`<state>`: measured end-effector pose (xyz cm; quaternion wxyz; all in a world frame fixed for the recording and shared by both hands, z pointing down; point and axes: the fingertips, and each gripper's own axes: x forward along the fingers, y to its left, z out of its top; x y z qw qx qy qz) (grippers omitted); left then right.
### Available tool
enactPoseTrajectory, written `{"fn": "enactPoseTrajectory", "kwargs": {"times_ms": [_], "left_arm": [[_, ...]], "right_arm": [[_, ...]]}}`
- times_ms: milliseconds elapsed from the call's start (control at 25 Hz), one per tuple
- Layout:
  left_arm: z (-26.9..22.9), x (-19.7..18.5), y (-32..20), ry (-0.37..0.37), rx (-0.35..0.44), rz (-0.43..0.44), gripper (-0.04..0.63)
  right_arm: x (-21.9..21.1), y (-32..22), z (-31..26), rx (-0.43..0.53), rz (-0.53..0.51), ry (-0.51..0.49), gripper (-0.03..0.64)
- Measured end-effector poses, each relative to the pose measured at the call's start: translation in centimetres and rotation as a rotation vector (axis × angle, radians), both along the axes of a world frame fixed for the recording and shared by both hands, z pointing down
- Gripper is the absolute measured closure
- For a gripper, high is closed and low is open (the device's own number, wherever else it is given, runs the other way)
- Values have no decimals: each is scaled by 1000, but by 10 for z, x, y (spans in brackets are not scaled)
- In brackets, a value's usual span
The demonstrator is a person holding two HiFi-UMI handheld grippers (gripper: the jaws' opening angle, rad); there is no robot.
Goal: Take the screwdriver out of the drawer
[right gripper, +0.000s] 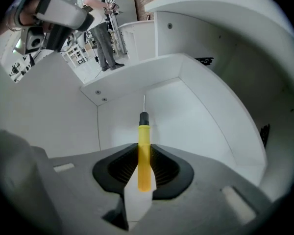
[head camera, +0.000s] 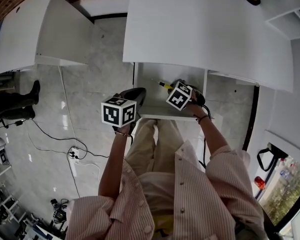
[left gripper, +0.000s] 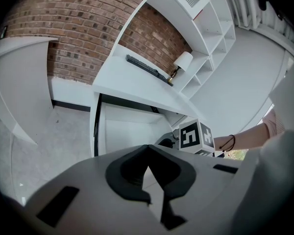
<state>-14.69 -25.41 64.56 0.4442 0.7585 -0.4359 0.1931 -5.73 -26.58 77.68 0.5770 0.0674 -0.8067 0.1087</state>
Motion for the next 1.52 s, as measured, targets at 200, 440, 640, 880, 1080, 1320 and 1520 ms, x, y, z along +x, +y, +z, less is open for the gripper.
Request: {"fn": "enactPoseTrajectory", "kwargs": {"times_ms": [200, 440, 640, 880, 1080, 1320, 1520], "left_arm": [[-10, 1, 2, 18, 46, -6, 597], [-29, 2, 4, 20, 109, -10, 597], [-44, 7, 11, 31, 181, -13, 597], [-71, 8, 14, 40, 279, -17, 597], [-95, 5, 14, 32, 357, -26, 597], [-125, 0, 12, -1, 445, -43, 597], [-149, -6, 9, -16, 517, -64, 597]], "right_arm": [[2, 1, -28, 19, 26, -55, 535], [12, 2, -66, 73, 50, -125, 535], [17, 6, -104, 129, 62, -191, 535], [17, 11, -151, 169, 105, -293, 535], [16, 12, -189, 195, 208, -443, 535], [23, 12, -225, 219, 331, -575, 535], [27, 3, -257, 236, 448, -707, 535]]}}
